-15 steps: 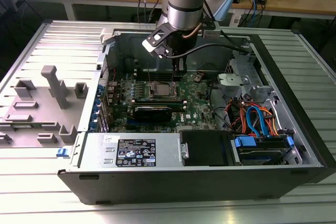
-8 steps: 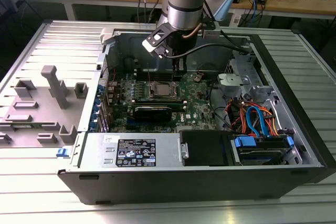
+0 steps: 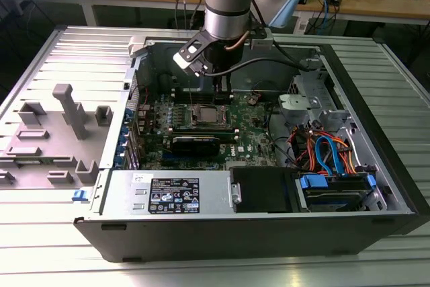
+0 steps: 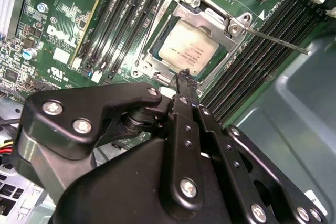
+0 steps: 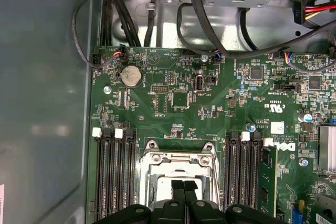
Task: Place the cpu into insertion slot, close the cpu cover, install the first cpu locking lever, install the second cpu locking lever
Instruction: 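Close the cpu cover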
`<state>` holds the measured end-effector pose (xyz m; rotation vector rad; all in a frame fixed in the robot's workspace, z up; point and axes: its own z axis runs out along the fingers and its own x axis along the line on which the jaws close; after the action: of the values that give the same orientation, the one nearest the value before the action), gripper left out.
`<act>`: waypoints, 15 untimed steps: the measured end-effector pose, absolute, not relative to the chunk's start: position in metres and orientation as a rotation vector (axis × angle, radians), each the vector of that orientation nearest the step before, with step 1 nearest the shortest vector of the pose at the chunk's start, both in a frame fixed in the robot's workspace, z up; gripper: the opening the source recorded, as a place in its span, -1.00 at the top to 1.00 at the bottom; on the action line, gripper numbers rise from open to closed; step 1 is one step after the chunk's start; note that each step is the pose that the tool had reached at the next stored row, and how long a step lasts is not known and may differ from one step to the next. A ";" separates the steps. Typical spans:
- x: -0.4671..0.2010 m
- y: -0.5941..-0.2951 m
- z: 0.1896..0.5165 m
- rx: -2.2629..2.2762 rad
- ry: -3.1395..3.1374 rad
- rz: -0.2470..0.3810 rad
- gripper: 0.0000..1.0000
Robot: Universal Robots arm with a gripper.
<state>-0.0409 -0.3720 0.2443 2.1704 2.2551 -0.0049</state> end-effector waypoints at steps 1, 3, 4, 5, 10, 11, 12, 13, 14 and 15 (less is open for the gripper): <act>-0.041 -0.372 0.244 2.170 2.255 -0.005 0.79; -0.041 -0.372 0.244 2.170 2.255 -0.005 0.79; -0.041 -0.372 0.244 2.170 2.255 -0.005 0.79; -0.041 -0.372 0.244 2.170 2.255 -0.005 0.79; -0.041 -0.372 0.244 2.170 2.256 -0.005 0.79; -0.041 -0.372 0.244 2.170 2.256 -0.005 0.79; -0.041 -0.372 0.244 2.170 2.256 -0.005 0.79; -0.041 -0.372 0.244 2.169 2.256 -0.005 0.79; -0.041 -0.372 0.244 2.169 2.256 -0.005 0.79; -0.041 -0.372 0.244 2.169 2.256 -0.005 0.79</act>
<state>-0.0409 -0.3721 0.2443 2.1693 2.2561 -0.0050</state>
